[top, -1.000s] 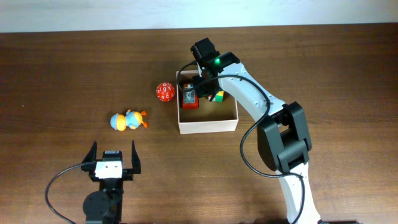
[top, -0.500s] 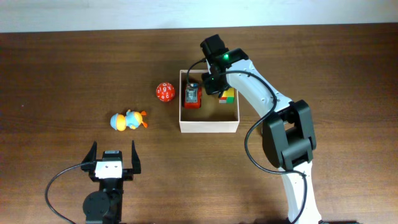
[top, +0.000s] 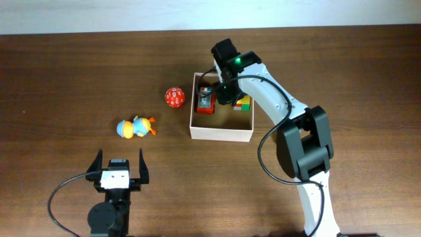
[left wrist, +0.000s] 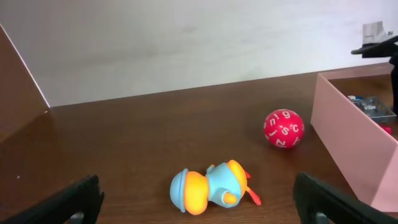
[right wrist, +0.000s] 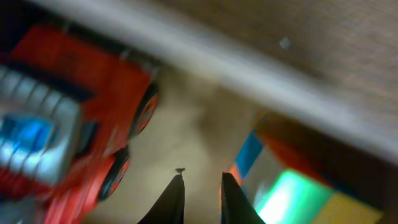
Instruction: Pack container
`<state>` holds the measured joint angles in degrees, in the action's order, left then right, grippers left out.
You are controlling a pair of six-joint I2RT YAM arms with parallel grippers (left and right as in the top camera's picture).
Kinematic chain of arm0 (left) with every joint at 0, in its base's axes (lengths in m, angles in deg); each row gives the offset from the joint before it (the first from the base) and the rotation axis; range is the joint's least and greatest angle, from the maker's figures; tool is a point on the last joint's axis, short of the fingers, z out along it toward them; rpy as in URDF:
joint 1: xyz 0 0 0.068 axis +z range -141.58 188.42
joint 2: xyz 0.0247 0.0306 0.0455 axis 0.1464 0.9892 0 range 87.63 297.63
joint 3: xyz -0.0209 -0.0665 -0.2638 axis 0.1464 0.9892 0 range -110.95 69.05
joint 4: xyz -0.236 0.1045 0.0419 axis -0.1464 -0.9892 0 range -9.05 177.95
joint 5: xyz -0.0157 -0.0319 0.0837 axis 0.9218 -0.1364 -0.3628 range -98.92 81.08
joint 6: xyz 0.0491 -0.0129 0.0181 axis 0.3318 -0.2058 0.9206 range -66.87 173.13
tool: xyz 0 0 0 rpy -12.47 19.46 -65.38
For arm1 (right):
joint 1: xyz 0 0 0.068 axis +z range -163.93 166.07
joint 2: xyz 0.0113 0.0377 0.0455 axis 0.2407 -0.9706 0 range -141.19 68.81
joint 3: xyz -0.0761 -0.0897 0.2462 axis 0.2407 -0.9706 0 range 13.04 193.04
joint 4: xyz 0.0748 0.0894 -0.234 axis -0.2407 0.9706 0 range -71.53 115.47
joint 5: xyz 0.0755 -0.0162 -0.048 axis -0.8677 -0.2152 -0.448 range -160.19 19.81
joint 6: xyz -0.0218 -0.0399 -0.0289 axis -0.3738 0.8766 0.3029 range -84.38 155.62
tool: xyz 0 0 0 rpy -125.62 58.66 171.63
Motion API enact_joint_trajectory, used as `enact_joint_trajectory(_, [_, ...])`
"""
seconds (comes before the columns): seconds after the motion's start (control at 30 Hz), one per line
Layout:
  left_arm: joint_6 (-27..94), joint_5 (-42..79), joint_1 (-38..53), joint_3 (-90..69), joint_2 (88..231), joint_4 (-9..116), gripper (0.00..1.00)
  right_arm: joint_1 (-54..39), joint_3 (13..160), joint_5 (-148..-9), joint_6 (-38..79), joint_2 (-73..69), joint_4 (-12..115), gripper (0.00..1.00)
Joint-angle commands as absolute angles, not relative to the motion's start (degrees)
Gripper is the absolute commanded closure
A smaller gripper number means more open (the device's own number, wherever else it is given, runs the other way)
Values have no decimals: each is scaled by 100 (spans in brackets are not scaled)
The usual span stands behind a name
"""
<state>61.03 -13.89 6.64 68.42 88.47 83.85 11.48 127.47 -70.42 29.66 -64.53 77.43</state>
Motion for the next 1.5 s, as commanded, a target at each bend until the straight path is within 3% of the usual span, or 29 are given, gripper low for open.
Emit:
enact_joint_trajectory(0.0, [6182,-1435,688,6851,8804,8361,1,1279,12992,-7355,3099,-6332,7889,85])
enact_joint_trajectory(0.57, [6180,-1435,688,6851,8804,8361,1,1371,12994,-6907,2916,-6335,8864,91])
enact_joint_trajectory(1.47, [6182,-1435,688,6851,8804,8361,1,1220,12994,-5871,2791,-6335,8658,91])
